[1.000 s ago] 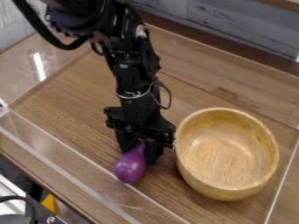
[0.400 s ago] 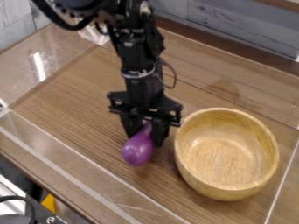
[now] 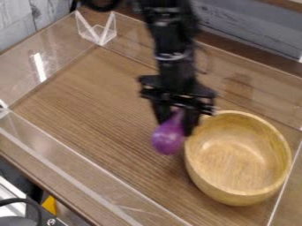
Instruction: Put the purple eggplant in the brown bowl
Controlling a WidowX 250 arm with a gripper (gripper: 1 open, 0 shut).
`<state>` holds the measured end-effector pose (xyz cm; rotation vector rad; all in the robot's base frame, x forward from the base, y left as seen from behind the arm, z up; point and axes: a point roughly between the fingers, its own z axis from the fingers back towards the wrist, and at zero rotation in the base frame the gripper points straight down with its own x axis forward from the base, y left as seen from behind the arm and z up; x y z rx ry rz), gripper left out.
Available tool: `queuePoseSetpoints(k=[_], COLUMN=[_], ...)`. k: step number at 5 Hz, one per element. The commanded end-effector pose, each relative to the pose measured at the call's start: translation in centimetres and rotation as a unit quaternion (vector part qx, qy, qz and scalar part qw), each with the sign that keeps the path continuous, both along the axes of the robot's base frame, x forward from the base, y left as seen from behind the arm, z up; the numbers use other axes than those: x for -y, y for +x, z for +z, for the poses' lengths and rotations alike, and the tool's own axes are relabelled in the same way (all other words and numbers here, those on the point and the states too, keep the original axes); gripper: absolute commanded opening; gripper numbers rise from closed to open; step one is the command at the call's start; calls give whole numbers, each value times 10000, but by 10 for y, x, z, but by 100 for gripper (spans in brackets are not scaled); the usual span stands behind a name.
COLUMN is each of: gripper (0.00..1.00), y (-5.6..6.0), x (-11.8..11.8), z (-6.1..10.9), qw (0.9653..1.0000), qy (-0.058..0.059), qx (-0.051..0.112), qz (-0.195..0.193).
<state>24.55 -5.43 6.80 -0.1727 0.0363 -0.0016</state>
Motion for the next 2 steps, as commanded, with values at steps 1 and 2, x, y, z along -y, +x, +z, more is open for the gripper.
queuePoseSetpoints(k=[1,2], gripper=[0,0], y=[15,7], x=[39,72], z=[4,11], qw=[9990,9979], qy=[23,-13], qx=[239,246], qz=[-378,-593])
